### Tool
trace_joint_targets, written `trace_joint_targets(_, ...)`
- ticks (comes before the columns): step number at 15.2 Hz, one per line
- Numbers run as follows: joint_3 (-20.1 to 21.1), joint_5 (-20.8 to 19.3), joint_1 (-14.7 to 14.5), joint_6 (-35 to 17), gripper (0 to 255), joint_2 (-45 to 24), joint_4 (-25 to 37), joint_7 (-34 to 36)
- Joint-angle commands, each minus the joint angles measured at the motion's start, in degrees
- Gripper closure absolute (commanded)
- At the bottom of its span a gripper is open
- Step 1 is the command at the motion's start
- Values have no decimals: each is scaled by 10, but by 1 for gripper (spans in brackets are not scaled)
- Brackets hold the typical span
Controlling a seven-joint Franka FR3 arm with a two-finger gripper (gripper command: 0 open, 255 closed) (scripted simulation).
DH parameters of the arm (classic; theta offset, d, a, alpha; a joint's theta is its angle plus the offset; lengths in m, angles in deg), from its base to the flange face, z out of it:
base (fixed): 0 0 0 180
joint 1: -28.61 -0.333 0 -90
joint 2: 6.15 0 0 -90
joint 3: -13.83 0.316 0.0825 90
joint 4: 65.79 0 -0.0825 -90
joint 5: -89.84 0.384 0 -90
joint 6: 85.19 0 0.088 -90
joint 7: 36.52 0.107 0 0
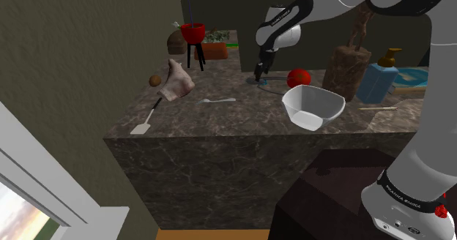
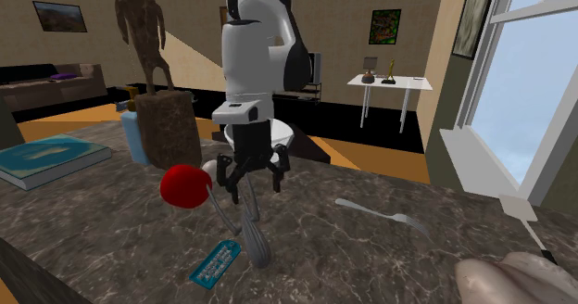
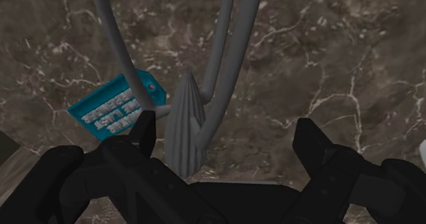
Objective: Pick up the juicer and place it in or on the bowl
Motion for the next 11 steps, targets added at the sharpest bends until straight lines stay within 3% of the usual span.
trace_joint_targets(1,1,1,0,-5,0,-5,0,-1)
trace_joint_targets(7,1,1,0,-5,0,-5,0,-1)
trace_joint_targets(8,1,1,0,-5,255,-5,0,-1)
trace_joint_targets(11,1,1,0,-5,255,-5,0,-1)
